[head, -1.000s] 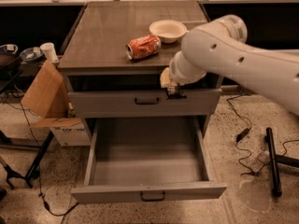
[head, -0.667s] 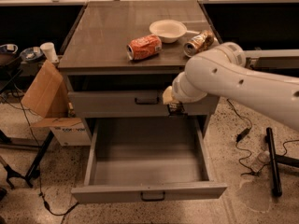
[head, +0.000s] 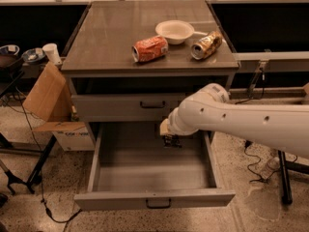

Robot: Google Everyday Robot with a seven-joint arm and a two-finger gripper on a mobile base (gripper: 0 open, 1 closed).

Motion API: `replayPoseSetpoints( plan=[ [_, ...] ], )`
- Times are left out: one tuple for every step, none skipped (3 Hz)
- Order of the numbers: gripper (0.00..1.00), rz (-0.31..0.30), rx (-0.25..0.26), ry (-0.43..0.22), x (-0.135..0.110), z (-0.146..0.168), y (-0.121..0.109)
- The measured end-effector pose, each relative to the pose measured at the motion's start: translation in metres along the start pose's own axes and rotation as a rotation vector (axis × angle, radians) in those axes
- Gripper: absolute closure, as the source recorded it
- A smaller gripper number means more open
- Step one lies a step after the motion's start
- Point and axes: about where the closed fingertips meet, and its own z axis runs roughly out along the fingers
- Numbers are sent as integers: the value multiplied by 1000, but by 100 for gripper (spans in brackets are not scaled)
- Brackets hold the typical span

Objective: Place rxbar chocolate into middle drawer

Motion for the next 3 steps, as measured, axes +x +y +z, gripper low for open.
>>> replayPoseSetpoints(
  plan=[
    [100, 68, 6, 58, 28, 47, 11],
    [100, 153, 16, 124, 53, 102, 24],
    [100, 198, 21, 165, 63, 137, 30]
  ],
)
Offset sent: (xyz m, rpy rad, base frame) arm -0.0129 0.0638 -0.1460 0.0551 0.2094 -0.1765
